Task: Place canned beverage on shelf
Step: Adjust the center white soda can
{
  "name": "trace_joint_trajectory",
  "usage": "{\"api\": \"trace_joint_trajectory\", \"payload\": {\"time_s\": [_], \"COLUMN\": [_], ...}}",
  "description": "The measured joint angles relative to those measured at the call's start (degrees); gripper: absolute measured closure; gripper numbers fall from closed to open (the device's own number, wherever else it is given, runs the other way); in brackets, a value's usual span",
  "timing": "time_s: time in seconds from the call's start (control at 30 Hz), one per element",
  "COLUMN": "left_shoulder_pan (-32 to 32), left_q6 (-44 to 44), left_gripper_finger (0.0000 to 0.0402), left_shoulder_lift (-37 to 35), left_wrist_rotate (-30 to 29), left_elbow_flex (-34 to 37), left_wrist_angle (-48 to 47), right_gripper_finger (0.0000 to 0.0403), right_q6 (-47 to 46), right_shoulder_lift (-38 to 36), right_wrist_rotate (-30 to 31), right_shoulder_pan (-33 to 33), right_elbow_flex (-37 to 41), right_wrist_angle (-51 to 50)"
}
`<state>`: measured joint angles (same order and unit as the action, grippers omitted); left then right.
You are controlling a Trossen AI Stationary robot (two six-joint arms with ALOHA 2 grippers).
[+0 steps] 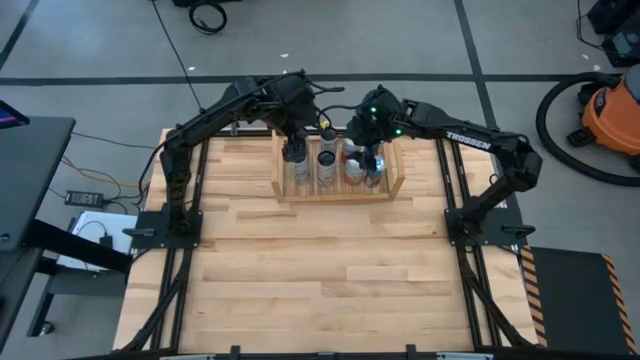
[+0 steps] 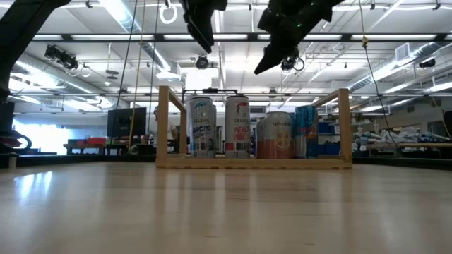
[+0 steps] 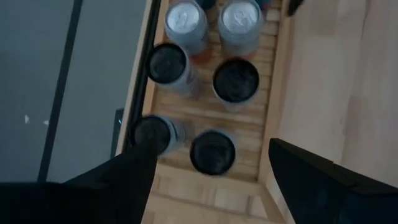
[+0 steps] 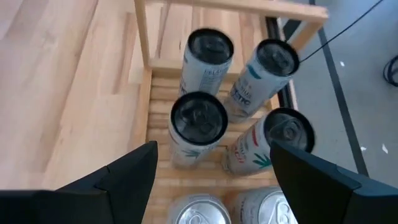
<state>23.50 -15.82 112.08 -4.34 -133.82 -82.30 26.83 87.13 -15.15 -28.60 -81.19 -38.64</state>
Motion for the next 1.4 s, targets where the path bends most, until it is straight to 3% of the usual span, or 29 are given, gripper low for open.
{"api": "trace_joint_trajectory", "payload": {"time_s": [0.3,0.53,0.73,0.9,1.07,1.2,1.4], "left_shoulder_pan": [-0.2,-0.26,-0.17,-0.17,-0.17,-0.17,-0.17], "left_q6": [3.1,3.6,3.2,1.45,1.43,1.63,2.99], "left_gripper_finger": [0.0092,0.0092,0.0092,0.0092,0.0092,0.0092,0.0092], "left_shoulder_lift": [-0.08,-0.08,-0.08,-0.05,-0.05,-0.05,-0.03], "left_wrist_rotate": [0.0,0.0,-0.13,-0.18,-0.18,-0.18,-0.18], "left_elbow_flex": [0.0,0.0,0.0,0.0,0.0,0.0,0.0], "left_wrist_angle": [-5.82,-6.27,-6.39,-7.15,-7.17,-7.28,-7.42], "right_gripper_finger": [0.0083,0.0083,0.0083,0.0083,0.0083,0.0083,0.0083], "right_q6": [-1.21,-8.7,-14.9,-23.09,-24.54,-20.92,-9.82], "right_shoulder_lift": [6.7,9.49,9.14,9.38,9.38,9.38,9.38], "right_wrist_rotate": [-0.15,1.01,13.54,17.05,22.42,18.81,6.8], "right_shoulder_pan": [0.14,2.92,7.13,8.95,10.1,9.62,7.08], "right_elbow_flex": [0.0,0.09,0.09,0.09,0.09,0.09,0.09], "right_wrist_angle": [3.04,3.42,5.87,7.52,8.67,7.99,6.98]}}
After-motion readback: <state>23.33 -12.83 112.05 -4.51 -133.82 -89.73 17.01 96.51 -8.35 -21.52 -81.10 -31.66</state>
